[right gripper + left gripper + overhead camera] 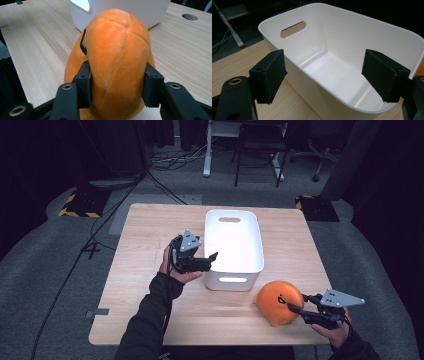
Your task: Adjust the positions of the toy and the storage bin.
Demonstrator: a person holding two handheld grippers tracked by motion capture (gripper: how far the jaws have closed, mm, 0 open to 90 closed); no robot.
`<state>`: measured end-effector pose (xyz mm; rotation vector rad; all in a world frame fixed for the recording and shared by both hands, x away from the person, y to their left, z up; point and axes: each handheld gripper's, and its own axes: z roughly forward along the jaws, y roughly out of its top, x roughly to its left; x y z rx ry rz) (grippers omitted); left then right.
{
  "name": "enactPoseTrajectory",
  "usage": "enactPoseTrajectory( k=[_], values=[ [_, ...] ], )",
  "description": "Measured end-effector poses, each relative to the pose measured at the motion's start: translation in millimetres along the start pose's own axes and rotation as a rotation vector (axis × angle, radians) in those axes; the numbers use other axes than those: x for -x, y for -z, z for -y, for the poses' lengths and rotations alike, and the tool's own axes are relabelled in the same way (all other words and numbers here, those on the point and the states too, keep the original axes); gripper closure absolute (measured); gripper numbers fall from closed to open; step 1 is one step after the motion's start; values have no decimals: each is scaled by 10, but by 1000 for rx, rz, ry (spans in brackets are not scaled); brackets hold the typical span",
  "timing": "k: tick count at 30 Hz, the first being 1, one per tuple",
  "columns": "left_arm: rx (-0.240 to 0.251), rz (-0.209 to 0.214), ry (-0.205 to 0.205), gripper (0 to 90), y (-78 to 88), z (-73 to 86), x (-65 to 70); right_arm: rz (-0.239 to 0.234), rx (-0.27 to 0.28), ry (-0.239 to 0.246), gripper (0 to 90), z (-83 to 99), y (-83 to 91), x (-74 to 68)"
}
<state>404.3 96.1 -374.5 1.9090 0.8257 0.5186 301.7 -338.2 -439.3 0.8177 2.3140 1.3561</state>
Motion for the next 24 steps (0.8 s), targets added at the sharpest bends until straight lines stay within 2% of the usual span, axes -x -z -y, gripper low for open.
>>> enactPoseTrajectory(
  k=[2, 3, 4, 6, 7, 9, 10, 13, 14, 20, 22, 24],
  values=[
    [-3, 1, 9, 195, -21, 23, -34, 1, 1, 1, 519, 1, 0, 2],
    [-19, 7, 45, 195, -81, 65, -86, -2, 2, 9, 519, 4, -3, 12],
    [-19, 7, 45, 195, -81, 65, -86, -2, 2, 9, 519, 4, -3, 12],
    [-41, 18, 72, 195, -178, 104, -113, -1, 1, 10, 519, 4, -2, 12],
    [-49, 19, 68, 197, -208, 114, -119, 0, 1, 10, 518, 5, 0, 10],
    [-71, 41, 91, 210, -323, 142, -108, -1, -2, 2, 518, 4, 2, 4],
    [-82, 46, 84, 213, -358, 145, -101, -2, 1, 10, 518, 6, 0, 12],
    [-85, 58, 96, 226, -421, 153, -59, -3, 2, 8, 518, 8, 3, 15],
    [-91, 60, 81, 199, -469, 139, -32, 0, 2, 7, 518, 12, 7, 22],
    [-97, 77, 54, 214, -563, 84, 60, 2, -1, 2, 518, 23, 26, 28],
    [-95, 84, 29, 220, -544, 66, 103, 5, -2, -2, 518, 26, 27, 32],
    [-68, 83, 22, 214, -484, 52, 116, 4, -3, -3, 518, 27, 30, 35]
  ],
)
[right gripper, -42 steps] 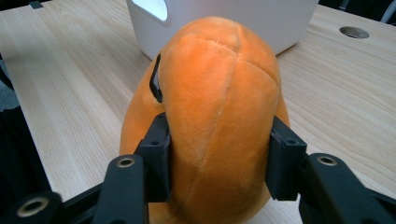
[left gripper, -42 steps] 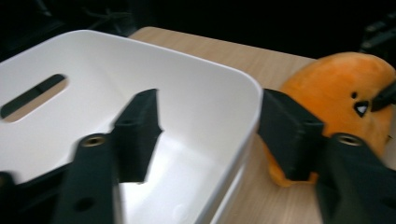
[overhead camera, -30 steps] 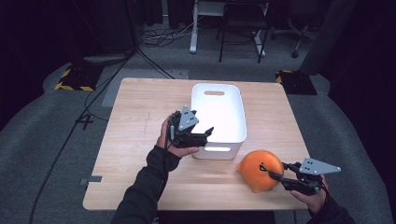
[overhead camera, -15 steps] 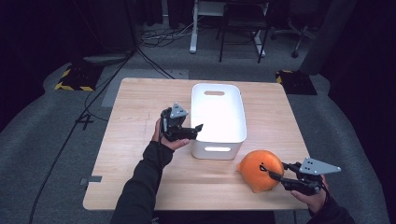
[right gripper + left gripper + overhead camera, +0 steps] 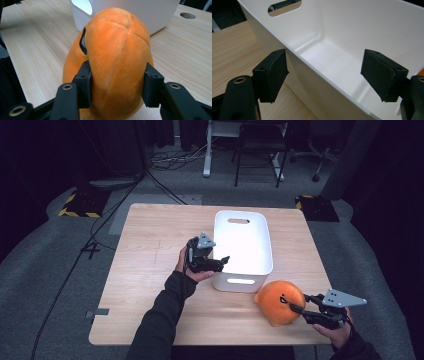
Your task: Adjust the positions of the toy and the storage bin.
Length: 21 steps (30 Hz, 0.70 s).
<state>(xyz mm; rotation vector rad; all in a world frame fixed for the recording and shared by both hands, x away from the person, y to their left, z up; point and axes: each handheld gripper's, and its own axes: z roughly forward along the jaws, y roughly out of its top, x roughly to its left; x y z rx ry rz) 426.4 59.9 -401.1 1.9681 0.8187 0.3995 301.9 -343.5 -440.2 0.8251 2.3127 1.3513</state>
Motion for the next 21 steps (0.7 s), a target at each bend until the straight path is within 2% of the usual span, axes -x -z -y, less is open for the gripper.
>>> enactPoseTrajectory(
  k=[5, 6, 7, 9, 11, 12, 14, 15, 17, 20, 21],
  values=[
    [34, -2, -19, 187, 271, 46, -34, -3, -1, 2, 519, 3, 2, 8],
    [41, -4, -17, 183, 327, 71, -48, -2, 0, -7, 519, 0, 0, 6],
    [46, -7, -11, 180, 378, 100, -62, -2, -3, 4, 520, 0, 2, 13],
    [67, 13, -4, 175, 503, 158, -112, 2, -5, 9, 521, -4, -4, 7],
    [48, -35, -20, 174, 597, 210, -117, 0, -11, 7, 520, -9, -3, 6],
    [50, -47, -31, 175, 633, 229, -130, 0, -10, 2, 520, -8, -4, 7],
    [44, -57, -25, 175, 719, 305, -152, 0, -9, -8, 520, -3, -2, 11],
    [36, -72, -35, 175, 747, 348, -161, -4, -8, 1, 520, 2, -2, 22],
    [7, -88, -48, 175, 779, 459, -159, -5, -9, -6, 520, 5, 0, 28],
    [-50, -122, -90, 186, 794, 644, -156, -5, -9, -12, 521, 7, 0, 40],
    [-69, -112, -89, 182, 790, 710, -156, -5, -9, -11, 522, 7, 0, 41]
  ],
)
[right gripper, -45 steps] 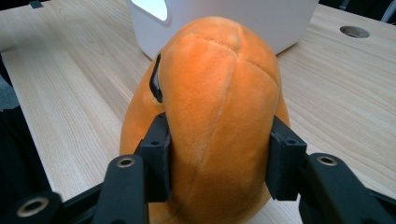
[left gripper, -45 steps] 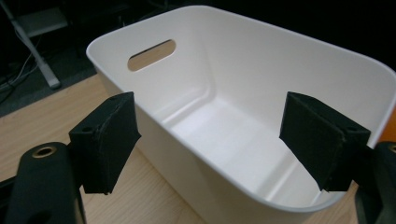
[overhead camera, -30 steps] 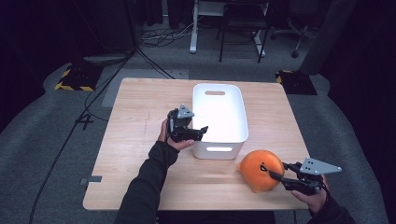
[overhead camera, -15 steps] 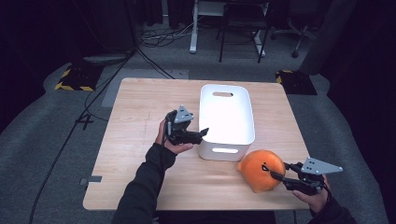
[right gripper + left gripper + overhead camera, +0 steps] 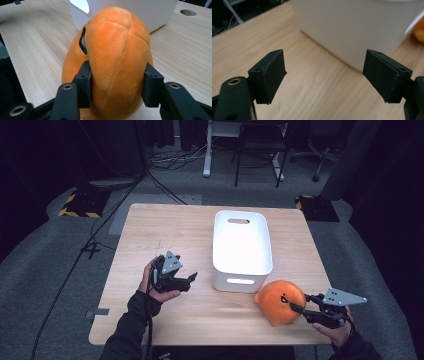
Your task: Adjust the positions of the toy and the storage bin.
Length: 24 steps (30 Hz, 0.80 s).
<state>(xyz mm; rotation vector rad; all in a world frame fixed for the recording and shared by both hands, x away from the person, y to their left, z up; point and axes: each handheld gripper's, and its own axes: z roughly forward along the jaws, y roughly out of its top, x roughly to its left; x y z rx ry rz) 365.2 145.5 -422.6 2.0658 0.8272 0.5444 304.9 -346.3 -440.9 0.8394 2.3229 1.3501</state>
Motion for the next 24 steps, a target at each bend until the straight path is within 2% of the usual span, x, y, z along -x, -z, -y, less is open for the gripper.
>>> enactPoseTrajectory(
  k=[3, 4, 5, 7, 9, 12, 14, 17, 18, 24],
  values=[
    [-69, 0, -16, 177, -27, 189, 9, -9, -7, 10, 542, -8, 2, -8],
    [-69, 0, -16, 177, -27, 189, 9, -9, -7, 10, 542, -8, 2, -8],
    [-110, -6, -20, 177, -33, 271, 12, -14, -13, 21, 545, -16, 7, -7],
    [-149, -12, -20, 181, -29, 394, 15, -14, -17, 23, 566, -38, 3, -9],
    [-167, -16, -20, 180, -17, 484, 20, -17, -14, 28, 572, -46, 4, -15],
    [-179, 1, -10, 181, -12, 579, 20, -18, -12, 19, 574, -50, 10, -16],
    [-204, 14, 21, 180, -30, 669, -9, -16, -5, 20, 580, -53, 26, -6],
    [-198, 31, 72, 177, -56, 738, -68, -9, -4, 17, 588, -57, 62, 22],
    [-203, 43, 101, 178, -65, 760, -75, 0, -4, 14, 591, -60, 76, 34],
    [-242, 35, 95, 179, -69, 876, -64, 53, 11, 3, 596, -46, 166, 74]
  ],
)
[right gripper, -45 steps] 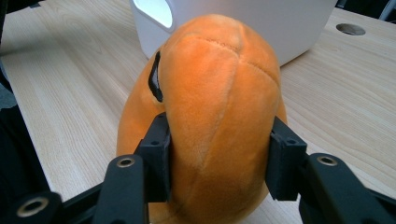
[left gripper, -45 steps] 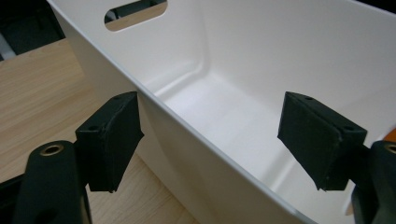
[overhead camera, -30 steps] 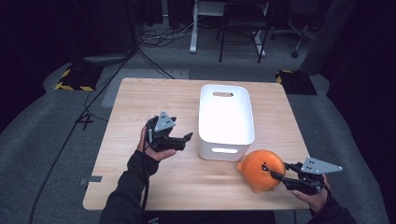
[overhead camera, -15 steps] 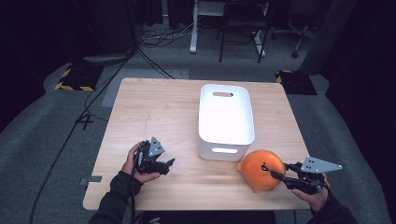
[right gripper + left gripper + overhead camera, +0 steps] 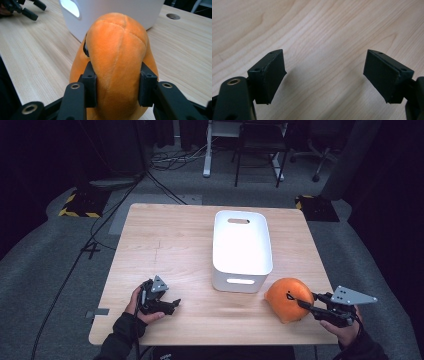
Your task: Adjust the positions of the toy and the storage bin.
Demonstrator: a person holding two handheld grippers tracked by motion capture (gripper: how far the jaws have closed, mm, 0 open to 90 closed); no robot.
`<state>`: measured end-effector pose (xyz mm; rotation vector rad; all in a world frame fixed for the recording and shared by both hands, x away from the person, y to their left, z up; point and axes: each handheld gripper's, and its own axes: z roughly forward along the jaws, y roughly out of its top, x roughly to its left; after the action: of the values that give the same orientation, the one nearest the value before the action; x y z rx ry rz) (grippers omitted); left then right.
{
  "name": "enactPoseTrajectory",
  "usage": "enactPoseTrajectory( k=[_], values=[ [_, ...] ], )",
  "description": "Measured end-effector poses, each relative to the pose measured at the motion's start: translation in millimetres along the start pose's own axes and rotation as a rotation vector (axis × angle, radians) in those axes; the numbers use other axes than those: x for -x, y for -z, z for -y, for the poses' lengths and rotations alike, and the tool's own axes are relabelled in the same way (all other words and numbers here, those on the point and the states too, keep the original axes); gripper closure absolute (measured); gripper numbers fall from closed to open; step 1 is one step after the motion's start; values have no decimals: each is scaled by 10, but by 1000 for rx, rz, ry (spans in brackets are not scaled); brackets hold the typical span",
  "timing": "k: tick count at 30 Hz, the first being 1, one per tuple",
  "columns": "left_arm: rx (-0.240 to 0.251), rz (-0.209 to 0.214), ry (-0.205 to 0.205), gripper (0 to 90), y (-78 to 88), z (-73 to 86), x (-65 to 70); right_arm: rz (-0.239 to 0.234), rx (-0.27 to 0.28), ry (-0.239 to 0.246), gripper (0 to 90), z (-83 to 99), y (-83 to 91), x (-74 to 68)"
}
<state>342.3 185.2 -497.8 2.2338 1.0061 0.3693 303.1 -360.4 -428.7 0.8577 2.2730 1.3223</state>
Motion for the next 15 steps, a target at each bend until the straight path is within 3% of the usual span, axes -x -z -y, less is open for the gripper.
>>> enactPoseTrajectory(
  k=[3, 15],
  values=[
    [18, -2, 21, 178, -1, 48, -4, 20, 9, 2, 597, 1, 59, 21],
    [32, -14, 26, 163, 0, 72, 13, 80, 63, 9, 601, -120, 156, 157]
  ],
)
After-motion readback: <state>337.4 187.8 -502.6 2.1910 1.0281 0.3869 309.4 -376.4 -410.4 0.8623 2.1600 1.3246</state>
